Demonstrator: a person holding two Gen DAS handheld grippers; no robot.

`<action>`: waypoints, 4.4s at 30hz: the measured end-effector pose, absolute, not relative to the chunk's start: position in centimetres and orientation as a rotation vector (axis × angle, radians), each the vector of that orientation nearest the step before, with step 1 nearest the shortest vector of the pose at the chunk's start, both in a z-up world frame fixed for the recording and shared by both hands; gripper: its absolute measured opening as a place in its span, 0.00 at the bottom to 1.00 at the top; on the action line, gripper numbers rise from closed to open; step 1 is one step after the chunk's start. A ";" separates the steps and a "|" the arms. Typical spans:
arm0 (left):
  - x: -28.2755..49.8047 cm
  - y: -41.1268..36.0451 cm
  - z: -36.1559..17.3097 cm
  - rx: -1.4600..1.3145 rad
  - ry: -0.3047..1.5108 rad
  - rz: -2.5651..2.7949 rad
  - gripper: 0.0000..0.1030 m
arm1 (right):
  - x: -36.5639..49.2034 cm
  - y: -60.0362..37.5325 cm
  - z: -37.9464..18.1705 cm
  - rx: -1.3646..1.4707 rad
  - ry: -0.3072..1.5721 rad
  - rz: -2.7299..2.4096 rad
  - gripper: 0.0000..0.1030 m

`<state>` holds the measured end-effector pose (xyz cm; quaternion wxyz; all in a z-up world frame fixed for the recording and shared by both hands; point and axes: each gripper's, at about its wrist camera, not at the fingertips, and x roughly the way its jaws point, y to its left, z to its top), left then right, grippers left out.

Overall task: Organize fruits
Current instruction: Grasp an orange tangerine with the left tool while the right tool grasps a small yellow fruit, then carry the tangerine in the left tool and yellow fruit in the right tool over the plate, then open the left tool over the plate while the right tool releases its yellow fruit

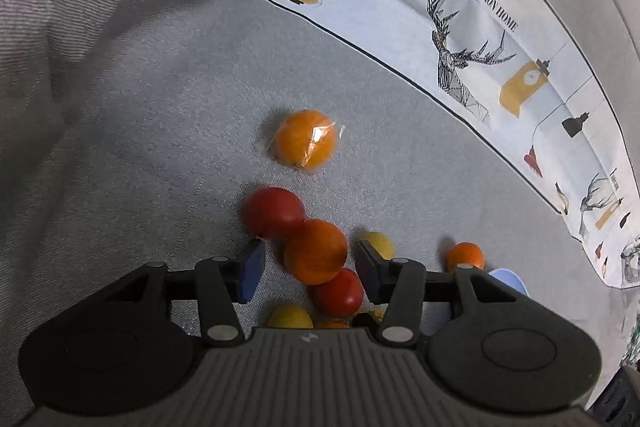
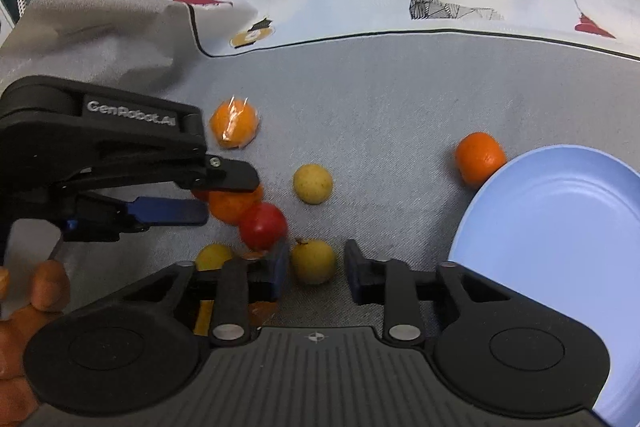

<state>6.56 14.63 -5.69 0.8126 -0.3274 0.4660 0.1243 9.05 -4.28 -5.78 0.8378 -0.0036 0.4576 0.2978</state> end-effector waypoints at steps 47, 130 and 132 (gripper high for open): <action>7.1 -2.5 -0.6 -0.190 0.988 -0.218 0.36 | 10.3 -21.7 -0.7 -0.004 0.897 0.297 0.26; 7.5 -6.4 -2.3 -0.010 1.015 -0.208 0.46 | 10.6 -20.2 -1.5 -0.050 0.942 0.231 0.52; 7.4 -6.2 -2.2 -0.012 1.010 -0.214 0.43 | 10.7 -20.1 -1.3 -0.045 0.937 0.228 0.52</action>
